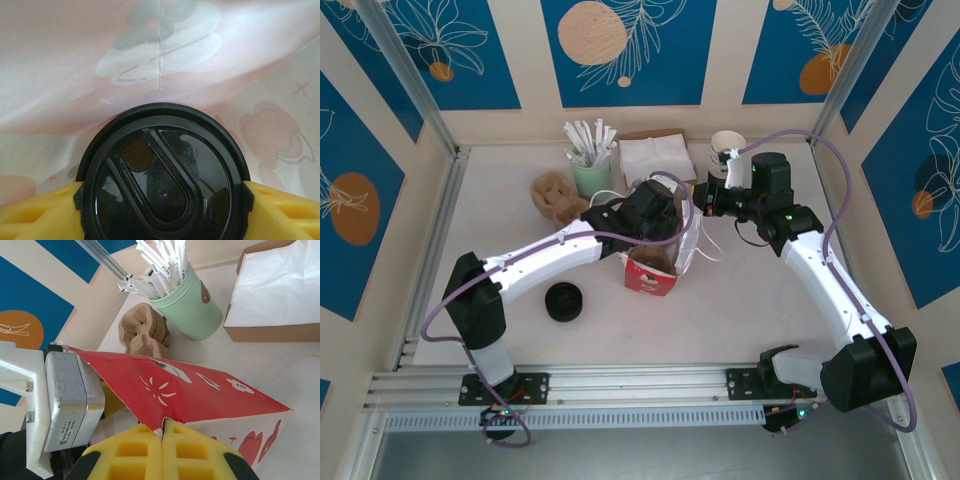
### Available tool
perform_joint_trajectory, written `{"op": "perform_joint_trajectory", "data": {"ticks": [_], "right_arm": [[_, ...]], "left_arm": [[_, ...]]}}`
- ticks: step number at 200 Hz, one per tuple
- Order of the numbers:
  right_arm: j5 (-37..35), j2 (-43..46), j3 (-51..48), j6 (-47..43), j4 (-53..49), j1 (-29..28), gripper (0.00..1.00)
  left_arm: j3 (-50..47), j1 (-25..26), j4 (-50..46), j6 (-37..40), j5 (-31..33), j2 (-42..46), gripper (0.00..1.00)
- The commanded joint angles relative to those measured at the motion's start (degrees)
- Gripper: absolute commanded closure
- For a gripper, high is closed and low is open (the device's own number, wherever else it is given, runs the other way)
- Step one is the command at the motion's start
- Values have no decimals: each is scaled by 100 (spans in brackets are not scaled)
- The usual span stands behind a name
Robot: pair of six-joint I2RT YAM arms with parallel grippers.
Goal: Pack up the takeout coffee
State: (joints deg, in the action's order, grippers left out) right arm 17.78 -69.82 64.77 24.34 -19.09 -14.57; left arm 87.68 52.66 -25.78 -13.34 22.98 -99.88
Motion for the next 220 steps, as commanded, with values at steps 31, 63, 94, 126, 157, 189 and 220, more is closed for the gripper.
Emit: {"op": "perform_joint_trajectory", "data": {"ticks": [31,63,94,126,157,189,220], "right_arm": [[156,-39,44,-82,-33,48,100],[138,-75,53,-86,-60,51,100],[113,-84,27,-81,-89,48,100],[111,-107,1,-70,-94,44,100],[103,-119,-10,-68,-101,50,100],[102,-176,35,-72,-142,58,100],[120,-233,71,-79,-156,60,100]], "left_arm": [[31,-95,76,-125,-138,-191,28],[21,-106,131,-149,-249,-250,28],[-31,-107,207,-169,-345,-260,28],[-111,-128,287,-175,-393,-320,28],[-84,-134,260,-86,-444,-442,28],[-102,-142,235,-48,-478,-546,28],[-128,-160,231,-46,-548,-645,28]]}}
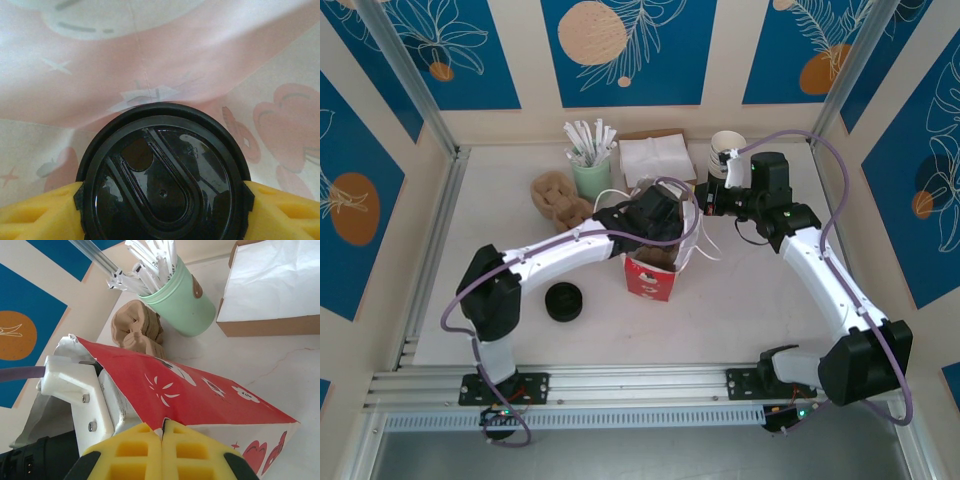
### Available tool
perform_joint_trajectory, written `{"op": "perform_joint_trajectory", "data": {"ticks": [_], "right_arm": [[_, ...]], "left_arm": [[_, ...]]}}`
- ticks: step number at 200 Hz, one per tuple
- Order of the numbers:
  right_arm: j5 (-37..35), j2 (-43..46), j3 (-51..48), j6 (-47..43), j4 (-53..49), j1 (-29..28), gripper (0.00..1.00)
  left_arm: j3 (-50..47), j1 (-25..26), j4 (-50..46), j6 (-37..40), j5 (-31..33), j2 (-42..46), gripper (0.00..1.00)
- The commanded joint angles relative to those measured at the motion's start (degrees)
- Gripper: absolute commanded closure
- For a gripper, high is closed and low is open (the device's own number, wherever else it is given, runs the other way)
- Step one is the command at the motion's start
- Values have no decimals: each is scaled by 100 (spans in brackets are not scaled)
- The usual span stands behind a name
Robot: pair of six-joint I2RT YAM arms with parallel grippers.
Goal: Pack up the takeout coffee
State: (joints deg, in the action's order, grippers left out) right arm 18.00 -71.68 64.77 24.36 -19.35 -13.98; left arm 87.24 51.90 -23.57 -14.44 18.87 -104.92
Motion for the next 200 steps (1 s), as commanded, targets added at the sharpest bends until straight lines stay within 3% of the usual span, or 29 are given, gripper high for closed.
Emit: {"op": "perform_joint_trajectory", "data": {"ticks": [1,183,200], "right_arm": [[98,-48,71,-81,-130,1,100],[-119,-265,-23,-28,-393,142,100],[-197,-259,-53,-6,-376,166,93]], "left_arm": [[-89,-88,6,63,-142,-141,28],[69,-199,-362,-48,-745,-799,28],[93,-215,-389,-50,-760,-836,28]]}}
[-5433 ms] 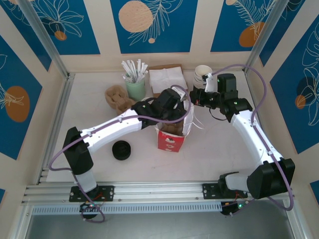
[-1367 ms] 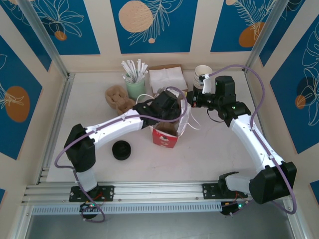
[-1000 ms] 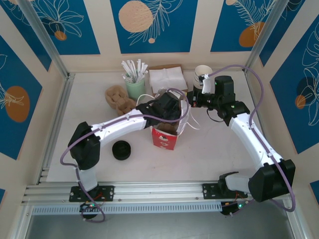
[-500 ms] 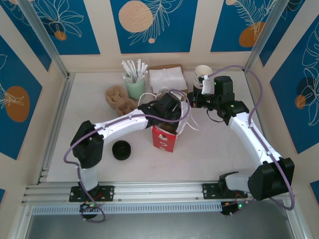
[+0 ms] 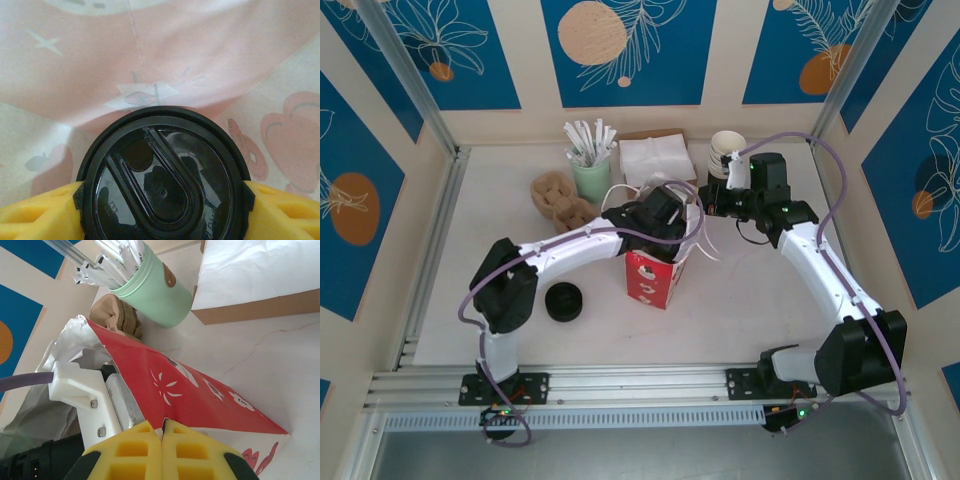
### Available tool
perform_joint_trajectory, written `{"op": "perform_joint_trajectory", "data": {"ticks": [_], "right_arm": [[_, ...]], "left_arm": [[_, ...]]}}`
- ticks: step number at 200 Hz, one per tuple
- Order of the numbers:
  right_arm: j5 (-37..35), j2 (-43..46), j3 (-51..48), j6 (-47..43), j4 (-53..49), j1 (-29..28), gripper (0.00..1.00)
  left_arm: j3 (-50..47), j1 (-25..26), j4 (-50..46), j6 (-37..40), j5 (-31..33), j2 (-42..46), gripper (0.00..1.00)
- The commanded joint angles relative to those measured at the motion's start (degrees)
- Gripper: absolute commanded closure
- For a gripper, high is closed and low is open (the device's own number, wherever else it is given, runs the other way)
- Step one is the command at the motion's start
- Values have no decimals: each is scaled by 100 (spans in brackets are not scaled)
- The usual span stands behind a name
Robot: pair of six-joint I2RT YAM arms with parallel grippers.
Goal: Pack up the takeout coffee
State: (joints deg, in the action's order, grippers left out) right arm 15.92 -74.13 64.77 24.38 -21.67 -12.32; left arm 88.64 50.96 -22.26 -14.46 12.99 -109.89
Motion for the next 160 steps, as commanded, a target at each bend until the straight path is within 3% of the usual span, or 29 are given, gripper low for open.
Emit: {"op": "perform_joint_trajectory", "data": {"ticks": [1,54,85,160], "right_arm": [[9,-14,-53,-6,-144,5,93],[-124,29,44,66,-153,44,71],[-177,210,35,67,-247,143,63],[16,682,-22,16,-390,487,58]], "left_arm": [[-48,-121,-527,-48,-173,-340,28],[129,-128,-705,-26,-189,-490,28],[239,-125,-788,-93,-253,-595,28],[249,-104,-824,-234,-262,-705,29]]}}
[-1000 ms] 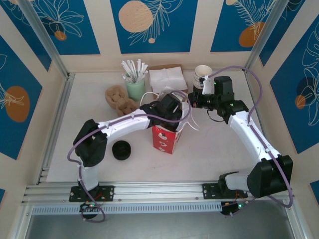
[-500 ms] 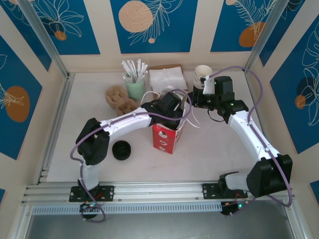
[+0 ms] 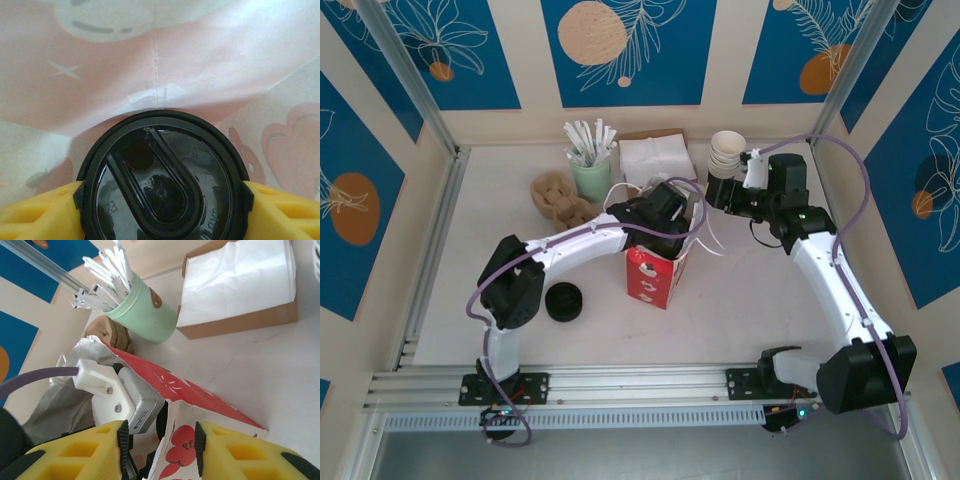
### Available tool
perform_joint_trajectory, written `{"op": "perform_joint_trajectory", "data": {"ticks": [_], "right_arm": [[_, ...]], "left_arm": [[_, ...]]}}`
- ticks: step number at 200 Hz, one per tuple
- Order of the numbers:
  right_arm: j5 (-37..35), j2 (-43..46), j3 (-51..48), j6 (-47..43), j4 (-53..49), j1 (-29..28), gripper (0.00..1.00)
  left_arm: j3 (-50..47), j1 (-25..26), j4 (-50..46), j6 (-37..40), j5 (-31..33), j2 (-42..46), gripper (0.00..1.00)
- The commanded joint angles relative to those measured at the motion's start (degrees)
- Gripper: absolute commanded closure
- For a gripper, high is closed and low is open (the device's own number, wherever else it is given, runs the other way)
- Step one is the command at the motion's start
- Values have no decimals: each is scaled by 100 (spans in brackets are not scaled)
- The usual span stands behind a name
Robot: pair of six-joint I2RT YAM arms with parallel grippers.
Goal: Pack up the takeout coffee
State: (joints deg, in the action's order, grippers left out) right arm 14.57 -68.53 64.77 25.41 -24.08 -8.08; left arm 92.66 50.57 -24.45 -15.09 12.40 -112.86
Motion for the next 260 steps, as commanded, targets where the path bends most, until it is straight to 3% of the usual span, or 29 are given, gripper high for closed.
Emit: {"op": "perform_joint_trajectory", "data": {"ticks": [1,57,115,154,201,260], "right_arm": [[151,126,-15,-88,-154,70,58],[332,147,-51,34,-266,54,58],[339,139,-184,132,-105,-151,56],[245,46,-181,88,-123,-323,56],[136,-29,-182,76,-201,-473,56],[69,-116,-60,17,-433,-549,57]], "left_arm": [[-153,-60,-601,-170,-203,-406,29],[-374,-29,-453,-129,-204,-373,29],[63,-24,-634,-55,-171,-168,21],[349,7,-810,-96,-81,-11,8],[629,36,-1001,-134,-54,70,2],[1009,32,-1170,-159,-50,64,1]]}}
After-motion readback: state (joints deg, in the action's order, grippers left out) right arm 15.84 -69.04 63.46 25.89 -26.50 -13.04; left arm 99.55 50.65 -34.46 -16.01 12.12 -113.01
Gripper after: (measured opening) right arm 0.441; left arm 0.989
